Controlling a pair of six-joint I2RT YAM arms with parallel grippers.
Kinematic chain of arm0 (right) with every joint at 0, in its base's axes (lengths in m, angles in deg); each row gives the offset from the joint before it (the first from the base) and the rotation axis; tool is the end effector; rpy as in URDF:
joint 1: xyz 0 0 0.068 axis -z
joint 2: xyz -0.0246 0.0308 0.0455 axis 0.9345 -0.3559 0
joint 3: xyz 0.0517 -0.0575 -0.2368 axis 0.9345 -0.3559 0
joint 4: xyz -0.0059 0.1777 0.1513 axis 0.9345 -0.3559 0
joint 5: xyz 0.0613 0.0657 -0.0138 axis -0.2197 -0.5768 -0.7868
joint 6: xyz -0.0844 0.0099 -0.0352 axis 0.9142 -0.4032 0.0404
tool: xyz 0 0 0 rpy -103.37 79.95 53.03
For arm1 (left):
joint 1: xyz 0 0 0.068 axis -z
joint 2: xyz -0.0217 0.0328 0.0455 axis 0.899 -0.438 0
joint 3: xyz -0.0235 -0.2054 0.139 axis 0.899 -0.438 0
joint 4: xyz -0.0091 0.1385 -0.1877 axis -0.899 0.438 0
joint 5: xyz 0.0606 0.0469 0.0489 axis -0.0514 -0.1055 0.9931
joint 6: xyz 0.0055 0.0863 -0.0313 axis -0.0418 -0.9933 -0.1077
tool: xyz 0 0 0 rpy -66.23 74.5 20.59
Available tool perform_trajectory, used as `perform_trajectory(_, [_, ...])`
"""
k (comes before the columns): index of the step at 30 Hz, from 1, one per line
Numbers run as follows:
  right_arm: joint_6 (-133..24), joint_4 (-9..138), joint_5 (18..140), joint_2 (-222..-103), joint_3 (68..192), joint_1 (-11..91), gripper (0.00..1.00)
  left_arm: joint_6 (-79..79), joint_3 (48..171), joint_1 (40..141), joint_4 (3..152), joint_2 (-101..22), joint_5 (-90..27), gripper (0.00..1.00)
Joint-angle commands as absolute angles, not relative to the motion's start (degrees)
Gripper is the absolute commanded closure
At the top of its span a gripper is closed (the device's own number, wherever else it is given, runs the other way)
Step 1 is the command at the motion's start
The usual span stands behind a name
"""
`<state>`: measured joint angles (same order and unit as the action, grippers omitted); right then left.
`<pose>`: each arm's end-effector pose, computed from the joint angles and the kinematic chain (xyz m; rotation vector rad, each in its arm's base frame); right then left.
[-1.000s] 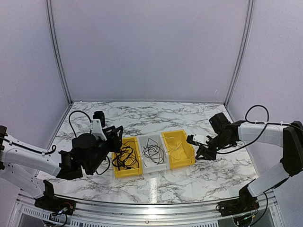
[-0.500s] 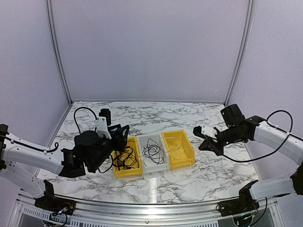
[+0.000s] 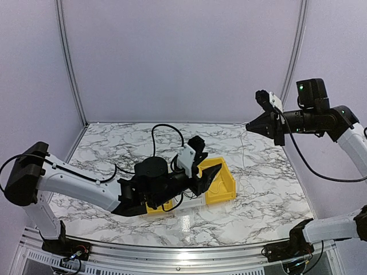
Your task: Untangle the cables
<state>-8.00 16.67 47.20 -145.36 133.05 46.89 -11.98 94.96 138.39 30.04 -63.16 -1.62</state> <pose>0.1855 0.1322 0.3645 -1.3728 1.5364 0.5442 0.1390 -0.3830 0.2765 0.6212 1.3446 -0.7864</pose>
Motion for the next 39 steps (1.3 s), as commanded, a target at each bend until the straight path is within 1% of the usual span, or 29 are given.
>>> perform_trajectory(1, [-12.4,14.1,42.0,-145.6,138.6,47.0,1.00,-18.5,104.4,138.1,23.9,-71.5,-5.1,0.40])
perform_trajectory(6, [-14.0,13.8,40.2,-145.8,142.9,46.9,1.00,-19.5,118.5,137.8,22.7,-83.3,-5.7,0.39])
perform_trajectory(9, [-14.3,13.3,39.5,-146.6,145.7,46.9,1.00,-18.3,124.9,137.2,22.0,-90.1,-8.7,0.44])
perform_trajectory(12, [-14.5,13.4,38.9,-147.2,148.4,47.0,1.00,-15.9,128.3,137.0,20.6,-95.0,-13.0,0.55])
perform_trajectory(16, [-14.6,12.6,37.7,-149.1,154.4,46.9,1.00,-10.9,129.0,137.0,19.8,-99.4,-15.6,0.76])
perform_trajectory(17, [-14.4,12.2,37.6,-149.7,156.6,47.0,1.00,-9.2,128.5,137.1,19.6,-100.2,-16.0,0.80])
perform_trajectory(19, [-14.2,12.0,38.2,-151.0,161.4,47.1,1.00,-7.3,126.9,137.4,18.5,-101.2,-16.8,0.85])
perform_trajectory(22, [-14.2,11.7,39.4,-153.5,170.5,47.6,1.00,-4.6,124.7,137.9,17.1,-102.0,-17.8,0.87])
perform_trajectory(26, [-15.6,12.9,41.0,-157.9,183.5,48.3,1.00,-3.0,123.9,139.0,17.0,-103.5,-19.4,0.87])
perform_trajectory(28, [-16.7,14.5,41.9,-159.3,187.7,48.6,1.00,-2.2,124.3,139.4,17.0,-104.5,-20.0,0.87])
perform_trajectory(32, [-19.0,17.3,43.1,-161.0,192.6,49.0,1.00,-0.4,125.1,139.8,17.1,-106.9,-20.7,0.87])
perform_trajectory(39, [-20.7,21.2,48.5,-162.1,197.5,49.4,1.00,2.2,126.5,140.5,17.3,-110.3,-22.2,0.93])
